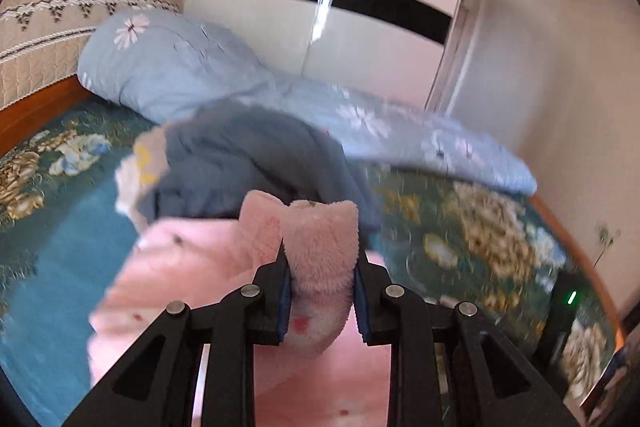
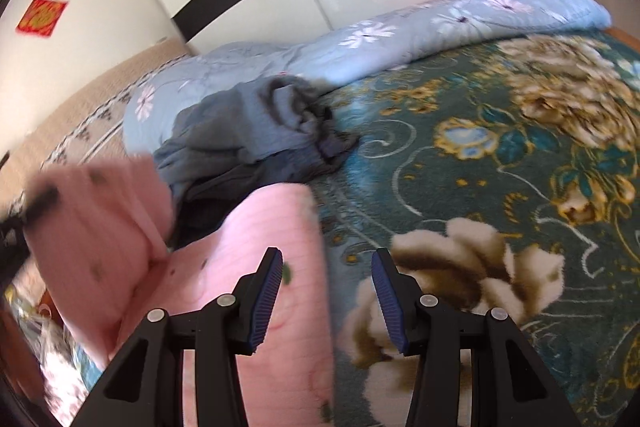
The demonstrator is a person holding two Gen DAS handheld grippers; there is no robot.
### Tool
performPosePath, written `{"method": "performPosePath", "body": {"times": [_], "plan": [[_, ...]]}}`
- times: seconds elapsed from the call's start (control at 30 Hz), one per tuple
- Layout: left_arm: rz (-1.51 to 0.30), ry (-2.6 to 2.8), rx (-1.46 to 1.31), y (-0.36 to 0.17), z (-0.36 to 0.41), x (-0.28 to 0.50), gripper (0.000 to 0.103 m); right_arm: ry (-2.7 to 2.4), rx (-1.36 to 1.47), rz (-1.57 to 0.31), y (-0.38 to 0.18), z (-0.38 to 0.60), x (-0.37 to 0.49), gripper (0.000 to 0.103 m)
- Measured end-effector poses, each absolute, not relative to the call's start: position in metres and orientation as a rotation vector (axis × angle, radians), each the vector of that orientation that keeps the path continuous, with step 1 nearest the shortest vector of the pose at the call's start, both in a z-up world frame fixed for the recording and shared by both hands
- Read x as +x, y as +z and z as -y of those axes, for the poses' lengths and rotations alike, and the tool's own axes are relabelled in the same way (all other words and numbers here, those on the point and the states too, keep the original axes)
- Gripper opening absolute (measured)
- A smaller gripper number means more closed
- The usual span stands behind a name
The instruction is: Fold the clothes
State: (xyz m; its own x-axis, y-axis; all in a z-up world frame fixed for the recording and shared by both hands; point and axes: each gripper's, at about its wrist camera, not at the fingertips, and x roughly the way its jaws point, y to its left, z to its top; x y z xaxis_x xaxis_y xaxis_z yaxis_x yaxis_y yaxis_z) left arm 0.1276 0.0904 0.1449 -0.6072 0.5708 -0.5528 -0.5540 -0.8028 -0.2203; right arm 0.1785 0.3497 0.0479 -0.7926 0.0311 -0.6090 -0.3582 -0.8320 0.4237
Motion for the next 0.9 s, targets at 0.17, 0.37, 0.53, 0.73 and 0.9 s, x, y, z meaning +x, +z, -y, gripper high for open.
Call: {"method": "performPosePath", "body": {"times": [0.17,0.37,0.53,0.73,0.9], "plan": [[-0.074,2.316,-0.912,0.103,-0.120,0.154,0.028,2.621,-0.905,-0.859,0.042,-0.361,0.179,0.050],[-0.107,2.281,-0.981,0.087,-0.128,0.169,0.036,2.632,-0.924,-0.839,0.040,-0.357,0.176,0.050],[-0.020,2.210,-1.035,0.095,-0.115,0.167,0.047,2.627,-0.941,-0.841,0.038,-0.355,0.174,0.050],[0.129,2.216,-0.923,0.123,-0.063,0.166,0.052,2.635,-0.947,-0.850,0.037,-0.355,0.174,0.050],[0.223,2.489,-0.888,0.119,0.003,0.140,0.061,2.662,-0.905,-0.864,0.042,-0.355,0.177,0.050]]}}
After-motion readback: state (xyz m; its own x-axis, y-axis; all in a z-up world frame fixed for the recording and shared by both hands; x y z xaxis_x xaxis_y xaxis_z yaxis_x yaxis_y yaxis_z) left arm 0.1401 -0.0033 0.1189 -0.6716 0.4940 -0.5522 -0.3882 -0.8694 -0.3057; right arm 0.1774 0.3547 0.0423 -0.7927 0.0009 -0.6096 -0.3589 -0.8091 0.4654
